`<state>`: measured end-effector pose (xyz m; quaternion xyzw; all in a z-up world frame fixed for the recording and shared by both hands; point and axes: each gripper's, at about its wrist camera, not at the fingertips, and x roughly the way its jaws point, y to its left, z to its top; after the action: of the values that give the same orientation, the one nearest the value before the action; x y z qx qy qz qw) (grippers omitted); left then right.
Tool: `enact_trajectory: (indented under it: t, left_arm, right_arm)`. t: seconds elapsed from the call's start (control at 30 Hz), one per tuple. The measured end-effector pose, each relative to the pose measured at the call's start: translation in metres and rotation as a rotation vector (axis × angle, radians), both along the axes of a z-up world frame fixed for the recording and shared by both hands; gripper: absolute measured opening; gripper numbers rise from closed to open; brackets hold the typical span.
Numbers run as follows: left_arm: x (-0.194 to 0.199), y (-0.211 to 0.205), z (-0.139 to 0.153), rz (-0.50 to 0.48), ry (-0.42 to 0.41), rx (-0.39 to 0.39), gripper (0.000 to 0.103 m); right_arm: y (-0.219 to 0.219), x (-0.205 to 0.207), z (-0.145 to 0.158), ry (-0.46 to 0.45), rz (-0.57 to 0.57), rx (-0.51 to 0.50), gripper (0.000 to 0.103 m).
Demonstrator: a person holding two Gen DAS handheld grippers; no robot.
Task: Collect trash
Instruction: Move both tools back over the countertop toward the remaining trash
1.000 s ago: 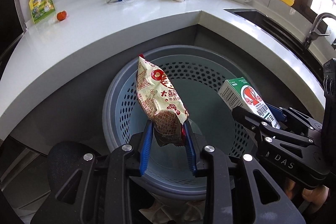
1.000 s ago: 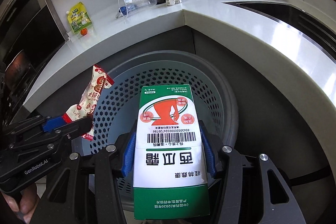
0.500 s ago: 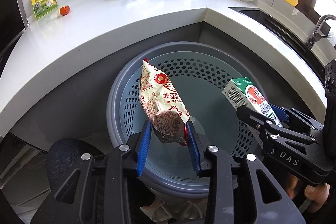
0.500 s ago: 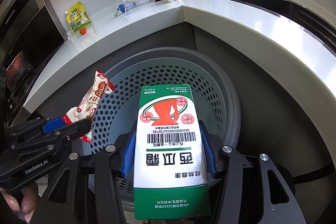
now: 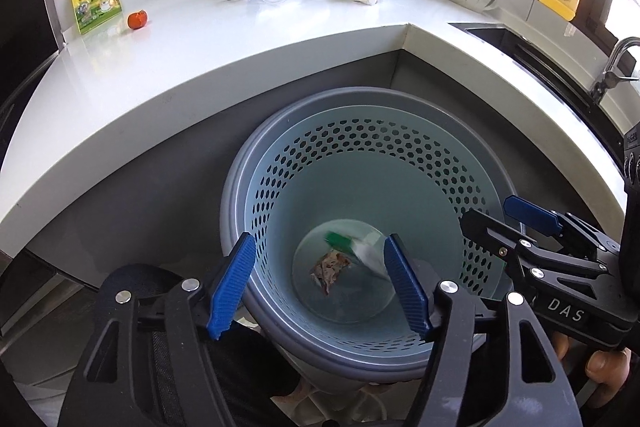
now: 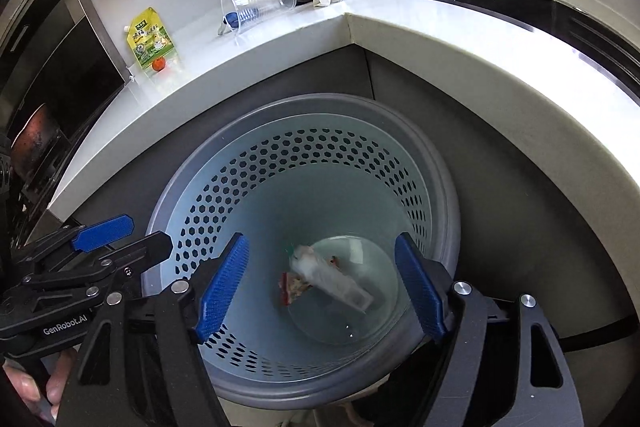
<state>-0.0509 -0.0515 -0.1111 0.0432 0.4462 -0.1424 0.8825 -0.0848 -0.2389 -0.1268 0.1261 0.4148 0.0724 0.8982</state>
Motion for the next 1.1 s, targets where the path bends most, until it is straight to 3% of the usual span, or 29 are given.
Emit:
enact_trajectory:
  t: [0.67,0.9,1.1]
  left_arm:
    - [0.001,0.021,0.013,0.057,-0.048,-0.018,0.078]
    - [0.008,0.043,0.037,0.103,-0.121,-0.008,0.079]
    - [0.021,0.068,0.059,0.158,-0.162,-0.019,0.086]
  right_arm:
    - [-0.002,-0.005,0.008,-0.035,-0.008,0.025,0.073]
    - [0.001,-0.005,0.021,-0.059,-0.014,0.036,0.073]
    - [0.003,0.004,0.036,-0.076,-0.016,0.043,0.074]
